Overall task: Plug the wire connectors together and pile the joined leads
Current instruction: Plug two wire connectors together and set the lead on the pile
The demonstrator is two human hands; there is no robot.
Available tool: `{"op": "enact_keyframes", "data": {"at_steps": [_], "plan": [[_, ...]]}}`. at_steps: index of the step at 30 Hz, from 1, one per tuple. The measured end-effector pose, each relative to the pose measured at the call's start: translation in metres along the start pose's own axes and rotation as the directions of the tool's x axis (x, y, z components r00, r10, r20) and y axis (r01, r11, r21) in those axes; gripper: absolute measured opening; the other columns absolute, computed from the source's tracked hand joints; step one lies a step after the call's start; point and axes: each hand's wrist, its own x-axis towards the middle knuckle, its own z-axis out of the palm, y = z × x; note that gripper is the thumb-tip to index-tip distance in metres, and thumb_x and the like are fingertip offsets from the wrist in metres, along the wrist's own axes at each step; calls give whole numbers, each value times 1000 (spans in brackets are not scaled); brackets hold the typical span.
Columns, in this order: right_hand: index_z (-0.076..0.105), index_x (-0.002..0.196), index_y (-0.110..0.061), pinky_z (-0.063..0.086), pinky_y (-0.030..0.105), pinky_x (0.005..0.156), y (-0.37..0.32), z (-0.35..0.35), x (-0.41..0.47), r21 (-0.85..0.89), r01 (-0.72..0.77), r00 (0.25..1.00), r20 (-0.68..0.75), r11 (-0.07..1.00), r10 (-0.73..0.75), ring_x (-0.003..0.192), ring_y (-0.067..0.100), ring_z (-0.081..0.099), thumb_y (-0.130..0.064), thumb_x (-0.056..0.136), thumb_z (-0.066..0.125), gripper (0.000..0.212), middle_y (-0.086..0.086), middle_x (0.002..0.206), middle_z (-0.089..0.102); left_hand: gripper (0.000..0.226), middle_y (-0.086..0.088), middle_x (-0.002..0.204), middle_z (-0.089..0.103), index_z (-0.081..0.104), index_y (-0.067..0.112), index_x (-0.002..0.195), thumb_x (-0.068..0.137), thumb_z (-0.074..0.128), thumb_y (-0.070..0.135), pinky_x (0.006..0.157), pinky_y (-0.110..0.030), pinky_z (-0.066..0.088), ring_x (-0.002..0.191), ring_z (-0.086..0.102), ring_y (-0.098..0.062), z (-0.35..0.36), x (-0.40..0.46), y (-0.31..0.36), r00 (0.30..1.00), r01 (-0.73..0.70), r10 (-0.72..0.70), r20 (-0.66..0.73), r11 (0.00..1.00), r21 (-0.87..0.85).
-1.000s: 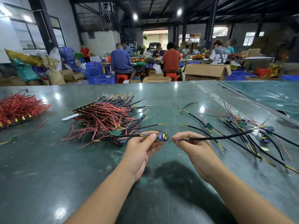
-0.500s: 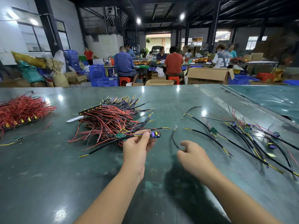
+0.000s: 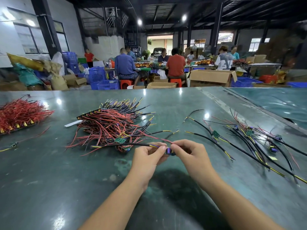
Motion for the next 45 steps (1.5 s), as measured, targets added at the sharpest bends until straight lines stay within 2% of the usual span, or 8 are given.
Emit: {"op": "enact_keyframes", "data": {"at_steps": [6, 11, 15, 20, 23, 26, 37, 45], "plan": [[68, 77, -31, 57, 38, 77, 3, 5, -4, 54, -22, 989, -144, 998, 30, 71, 11, 69, -8, 91, 59, 29, -8, 71, 72, 13, -6, 72, 72, 69, 4, 81, 86, 61, -5, 65, -19, 55, 69, 69, -9, 4, -3, 0, 998, -33, 26, -54, 991, -130], [67, 82, -23, 57, 25, 70, 2, 8, -3, 172, -69, 982, -160, 983, 97, 74, 15, 71, 0, 88, 59, 25, -6, 71, 73, 14, -7, 72, 72, 68, 5, 79, 85, 62, -6, 64, -18, 54, 68, 69, -11, 6, -4, 0, 996, -43, 27, -88, 982, -186], [64, 86, -8, 54, 18, 61, -4, 6, -3, 603, -112, 959, -144, 790, 245, 67, 13, 70, 3, 91, 55, 15, 4, 73, 73, 13, -5, 73, 72, 68, 4, 79, 85, 60, -6, 64, -18, 54, 71, 69, -10, 9, -4, 2, 992, -104, 86, -94, 970, -218], [52, 80, -14, 54, 21, 65, -7, 1, -4, 769, -171, 957, -19, 616, 289, 70, 15, 68, -1, 92, 48, 19, 4, 76, 70, 15, -5, 73, 72, 69, 6, 78, 85, 61, -5, 66, -18, 54, 72, 69, -10, 13, -6, 2, 984, -161, 139, -107, 960, -228], [58, 82, -17, 48, 23, 66, -6, 2, -5, 706, -222, 968, 74, 673, 241, 70, 12, 64, -23, 86, 60, 7, 0, 76, 67, 20, -6, 75, 73, 72, 12, 74, 85, 62, -1, 64, -19, 53, 72, 70, -12, 12, -8, 2, 989, -144, 131, -73, 968, -204], [71, 80, -18, 44, 24, 70, -3, 5, -6, 569, -218, 976, 103, 793, 194, 71, 9, 63, -37, 75, 62, 21, 1, 78, 70, 22, -8, 79, 74, 75, 18, 74, 86, 64, 2, 63, -19, 53, 74, 71, -15, 11, -11, 2, 992, -126, 121, -39, 981, -151], [55, 83, -10, 54, 24, 71, -1, 11, -7, 419, -57, 992, -80, 906, 99, 68, 15, 61, -13, 98, 47, 17, 3, 74, 63, 19, -12, 78, 74, 72, 13, 77, 86, 63, -1, 64, -19, 54, 71, 72, -20, 10, -11, 3, 995, -100, 92, -49, 978, -183], [44, 70, -13, 44, 23, 55, 4, 5, -4, 486, -171, 981, 0, 857, 195, 56, 16, 46, -17, 96, 51, 27, 4, 64, 48, 14, -10, 77, 73, 73, 12, 76, 82, 66, 1, 67, -21, 55, 71, 71, -16, 10, -14, 1, 995, -55, 68, 67, 984, -170]]}}
